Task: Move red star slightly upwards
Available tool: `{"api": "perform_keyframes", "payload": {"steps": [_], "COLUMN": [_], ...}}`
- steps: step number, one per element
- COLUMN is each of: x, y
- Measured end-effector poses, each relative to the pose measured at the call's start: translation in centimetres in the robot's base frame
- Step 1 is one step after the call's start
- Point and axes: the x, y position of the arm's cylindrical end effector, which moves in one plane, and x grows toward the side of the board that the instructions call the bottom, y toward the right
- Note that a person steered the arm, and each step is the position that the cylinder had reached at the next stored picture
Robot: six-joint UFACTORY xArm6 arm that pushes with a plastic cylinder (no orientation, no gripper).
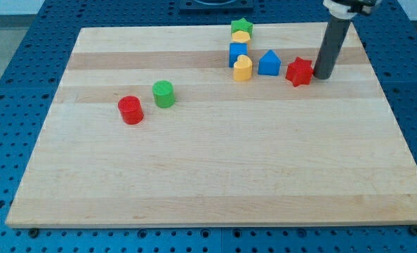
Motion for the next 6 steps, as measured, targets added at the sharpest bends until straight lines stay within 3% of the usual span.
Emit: {"api": "perform_keyframes", "payload": {"steps": [1,2,3,4,6], "x": [1.5,5.5,5.6,5.2,1.9], "y": [2.2,0.5,-6.1,-7.5,-4.9]}}
